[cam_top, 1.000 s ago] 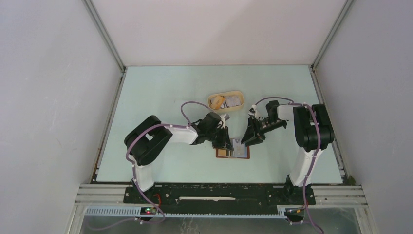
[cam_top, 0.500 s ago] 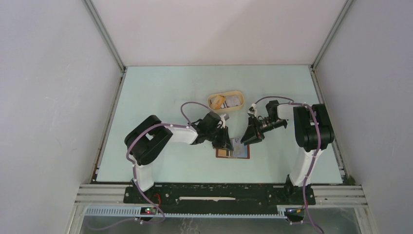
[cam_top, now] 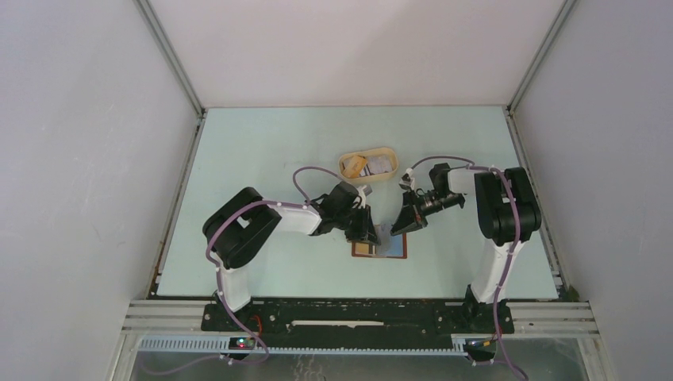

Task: Put the credit cards into the card holder
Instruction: Turn over the card slot in the card holder.

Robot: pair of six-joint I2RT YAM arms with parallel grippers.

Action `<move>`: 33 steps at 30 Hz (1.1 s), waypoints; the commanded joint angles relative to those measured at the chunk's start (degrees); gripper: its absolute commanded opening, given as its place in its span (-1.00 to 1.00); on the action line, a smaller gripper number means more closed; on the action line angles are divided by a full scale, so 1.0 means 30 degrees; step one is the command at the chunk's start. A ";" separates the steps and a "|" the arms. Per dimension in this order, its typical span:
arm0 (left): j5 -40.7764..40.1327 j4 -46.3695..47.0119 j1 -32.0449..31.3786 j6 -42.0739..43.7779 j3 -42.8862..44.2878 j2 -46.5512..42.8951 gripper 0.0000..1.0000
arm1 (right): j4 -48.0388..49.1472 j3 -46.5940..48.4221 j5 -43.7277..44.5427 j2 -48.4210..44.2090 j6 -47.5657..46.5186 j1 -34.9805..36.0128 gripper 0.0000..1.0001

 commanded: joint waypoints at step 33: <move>0.0170 0.3069 0.1050 -0.1849 -0.2597 -0.0867 -0.19 | -0.2069 0.2132 -0.3314 0.2872 -0.2391 0.0773 -0.62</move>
